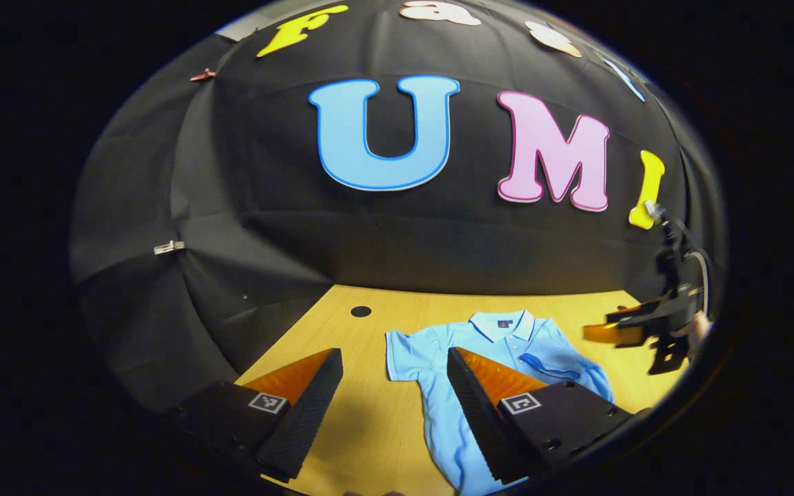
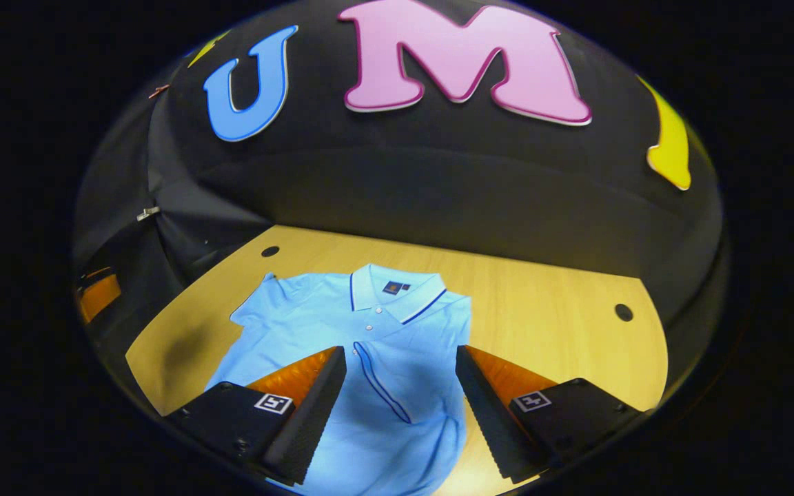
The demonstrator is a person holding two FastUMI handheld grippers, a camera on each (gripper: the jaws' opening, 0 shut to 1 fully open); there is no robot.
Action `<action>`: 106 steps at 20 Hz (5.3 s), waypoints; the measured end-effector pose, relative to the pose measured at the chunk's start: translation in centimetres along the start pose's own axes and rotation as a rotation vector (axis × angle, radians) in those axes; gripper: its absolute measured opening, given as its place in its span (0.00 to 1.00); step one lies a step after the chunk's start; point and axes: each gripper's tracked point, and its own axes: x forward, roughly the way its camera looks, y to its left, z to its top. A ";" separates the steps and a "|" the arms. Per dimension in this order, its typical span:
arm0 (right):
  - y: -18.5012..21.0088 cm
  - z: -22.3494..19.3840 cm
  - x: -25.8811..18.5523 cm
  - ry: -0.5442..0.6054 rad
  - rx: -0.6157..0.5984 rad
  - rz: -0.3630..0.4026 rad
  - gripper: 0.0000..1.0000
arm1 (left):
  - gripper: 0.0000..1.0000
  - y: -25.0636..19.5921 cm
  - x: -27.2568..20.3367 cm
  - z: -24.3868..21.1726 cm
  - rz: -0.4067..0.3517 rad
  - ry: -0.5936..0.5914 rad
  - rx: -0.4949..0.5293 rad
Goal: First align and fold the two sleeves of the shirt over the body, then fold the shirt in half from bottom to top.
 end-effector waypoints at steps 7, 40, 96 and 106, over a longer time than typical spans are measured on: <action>-6.0 -3.0 -8.5 -0.023 0.027 -0.128 0.99 | 0.97 0.7 12.1 -1.2 -0.047 0.076 -0.019; -14.0 -14.2 -16.4 0.010 0.241 -0.344 0.99 | 0.08 -2.4 30.5 -11.6 -0.093 0.357 0.021; 11.1 -28.1 -19.8 0.267 0.278 -0.090 0.99 | 0.98 -10.0 -16.5 -24.4 -0.320 0.450 -0.006; 10.7 -28.6 -19.4 0.254 0.191 -0.169 0.98 | 0.99 -10.2 -17.0 -28.1 -0.265 0.450 0.156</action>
